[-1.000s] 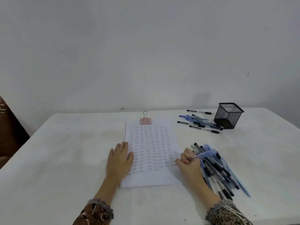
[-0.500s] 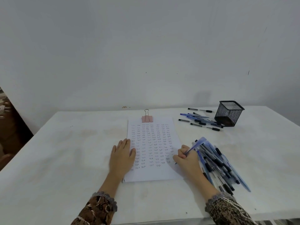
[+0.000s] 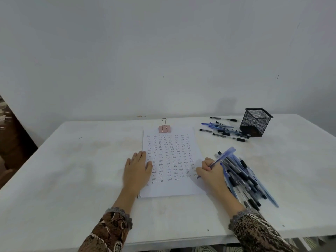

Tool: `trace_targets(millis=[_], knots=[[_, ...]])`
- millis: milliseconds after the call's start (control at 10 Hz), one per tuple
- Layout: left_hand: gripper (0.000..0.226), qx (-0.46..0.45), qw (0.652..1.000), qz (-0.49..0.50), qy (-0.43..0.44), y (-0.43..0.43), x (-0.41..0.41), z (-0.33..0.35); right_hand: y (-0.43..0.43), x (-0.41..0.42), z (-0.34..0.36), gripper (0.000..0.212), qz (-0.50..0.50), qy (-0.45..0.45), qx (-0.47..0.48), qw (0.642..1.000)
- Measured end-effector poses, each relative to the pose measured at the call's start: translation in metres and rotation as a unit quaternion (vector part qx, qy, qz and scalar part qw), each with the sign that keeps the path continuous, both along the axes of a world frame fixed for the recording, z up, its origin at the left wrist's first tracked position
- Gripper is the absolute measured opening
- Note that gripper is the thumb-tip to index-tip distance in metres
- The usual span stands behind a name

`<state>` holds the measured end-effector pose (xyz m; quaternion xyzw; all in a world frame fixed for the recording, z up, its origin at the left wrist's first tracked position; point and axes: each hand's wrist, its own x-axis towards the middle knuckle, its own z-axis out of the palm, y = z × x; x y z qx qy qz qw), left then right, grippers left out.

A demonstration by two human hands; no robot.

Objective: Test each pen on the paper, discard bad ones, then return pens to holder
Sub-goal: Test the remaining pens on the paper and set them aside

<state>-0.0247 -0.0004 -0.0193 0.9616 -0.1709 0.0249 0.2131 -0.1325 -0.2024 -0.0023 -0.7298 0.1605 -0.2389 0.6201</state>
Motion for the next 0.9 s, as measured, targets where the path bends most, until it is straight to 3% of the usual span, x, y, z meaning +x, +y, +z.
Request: trace_targets(millis=[900], knots=[[0.053, -0.01, 1.0, -0.004, -0.001, 0.0012, 0.0004, -0.0022, -0.0024, 0.003, -0.0022, 0.05, -0.007, 0.016, -0.046, 0.999]])
